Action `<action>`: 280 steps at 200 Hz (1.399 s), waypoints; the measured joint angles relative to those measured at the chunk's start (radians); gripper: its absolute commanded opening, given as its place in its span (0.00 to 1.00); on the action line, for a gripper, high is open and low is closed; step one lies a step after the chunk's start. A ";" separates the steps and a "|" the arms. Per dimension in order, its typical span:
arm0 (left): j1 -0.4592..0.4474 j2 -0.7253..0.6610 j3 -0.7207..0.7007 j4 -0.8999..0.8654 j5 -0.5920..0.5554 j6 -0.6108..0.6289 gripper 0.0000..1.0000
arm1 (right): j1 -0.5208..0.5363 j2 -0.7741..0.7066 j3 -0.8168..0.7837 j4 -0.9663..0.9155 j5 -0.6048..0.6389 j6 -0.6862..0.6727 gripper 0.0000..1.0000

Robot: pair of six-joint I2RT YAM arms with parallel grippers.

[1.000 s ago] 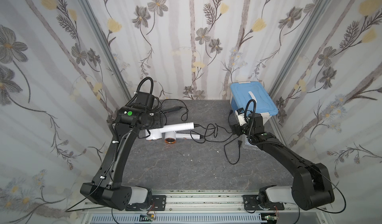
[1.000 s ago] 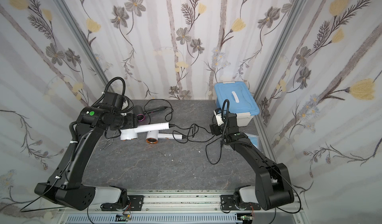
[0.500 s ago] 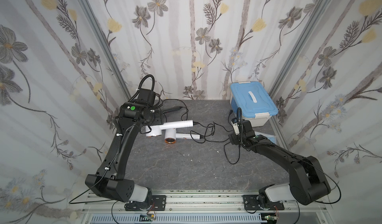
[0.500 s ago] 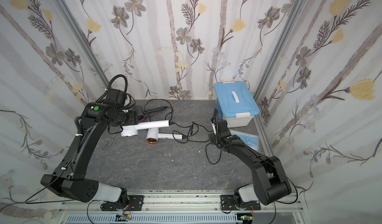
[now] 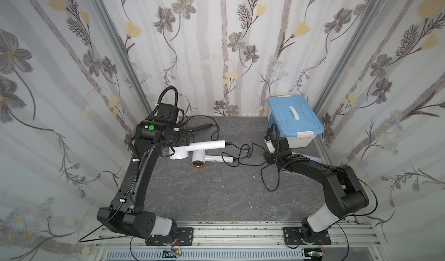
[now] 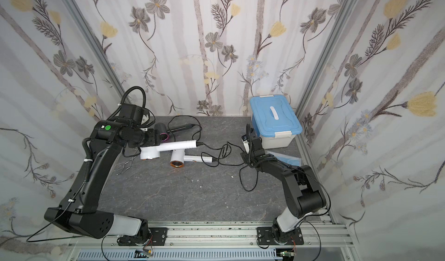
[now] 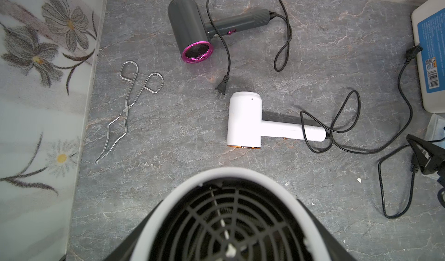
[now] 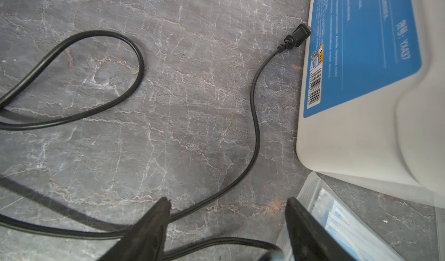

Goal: Wrap the cord around the hair dryer
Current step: Wrap the power cord around the hair dryer.

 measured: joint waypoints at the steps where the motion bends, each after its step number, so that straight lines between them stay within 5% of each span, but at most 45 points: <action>1: 0.000 0.000 0.000 0.000 0.000 0.000 0.00 | 0.000 0.000 -0.001 0.002 -0.002 0.000 0.47; 15: 0.004 0.000 0.000 0.000 0.006 0.000 0.00 | -0.008 -0.013 -0.017 0.021 -0.018 -0.001 0.30; 49: 0.026 0.000 -0.020 0.027 0.044 -0.001 0.00 | -0.013 -0.061 -0.026 -0.008 -0.037 0.012 0.13; 58: 0.046 0.002 -0.039 0.052 0.076 -0.002 0.00 | -0.005 -0.082 -0.023 -0.024 -0.038 0.019 0.00; 103: 0.146 0.089 -0.088 0.222 0.194 -0.087 0.00 | 0.057 -0.207 -0.020 -0.138 -0.062 0.092 0.00; 139: 0.150 0.169 -0.090 0.330 0.176 -0.158 0.00 | 0.131 -0.395 0.013 -0.190 -0.040 0.115 0.00; 182: 0.148 0.293 -0.069 0.425 0.120 -0.237 0.00 | 0.330 -0.404 0.078 -0.314 0.096 0.082 0.00; 238: 0.123 0.455 -0.042 0.455 0.009 -0.239 0.00 | 0.598 -0.488 0.077 -0.391 0.276 -0.085 0.00; 280: 0.071 0.467 -0.083 0.468 -0.053 -0.198 0.00 | 0.654 -0.563 0.111 -0.367 0.330 -0.279 0.00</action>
